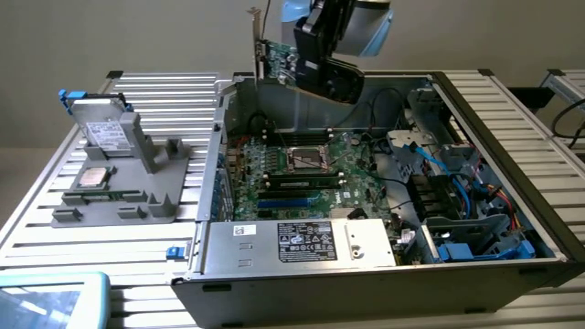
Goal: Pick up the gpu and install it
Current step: 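Insert the gpu into the slot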
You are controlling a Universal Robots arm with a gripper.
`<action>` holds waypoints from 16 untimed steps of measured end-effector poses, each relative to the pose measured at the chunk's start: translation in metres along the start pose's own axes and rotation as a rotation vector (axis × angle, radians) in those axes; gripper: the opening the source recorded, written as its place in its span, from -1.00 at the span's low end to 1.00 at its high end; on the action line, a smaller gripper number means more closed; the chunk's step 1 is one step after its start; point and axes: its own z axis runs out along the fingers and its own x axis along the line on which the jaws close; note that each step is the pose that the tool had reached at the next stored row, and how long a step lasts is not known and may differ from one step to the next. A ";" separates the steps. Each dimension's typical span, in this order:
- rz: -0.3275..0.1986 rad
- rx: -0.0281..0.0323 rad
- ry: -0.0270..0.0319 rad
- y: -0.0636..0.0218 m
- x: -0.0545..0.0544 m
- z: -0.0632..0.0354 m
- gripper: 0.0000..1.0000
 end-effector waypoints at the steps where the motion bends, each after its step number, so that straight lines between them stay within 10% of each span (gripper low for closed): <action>1: -0.018 0.0007 0.0012 0.0000 0.000 0.0000 -0.45; 16: -0.291 0.0099 0.0205 0.0000 0.000 0.0000 -0.45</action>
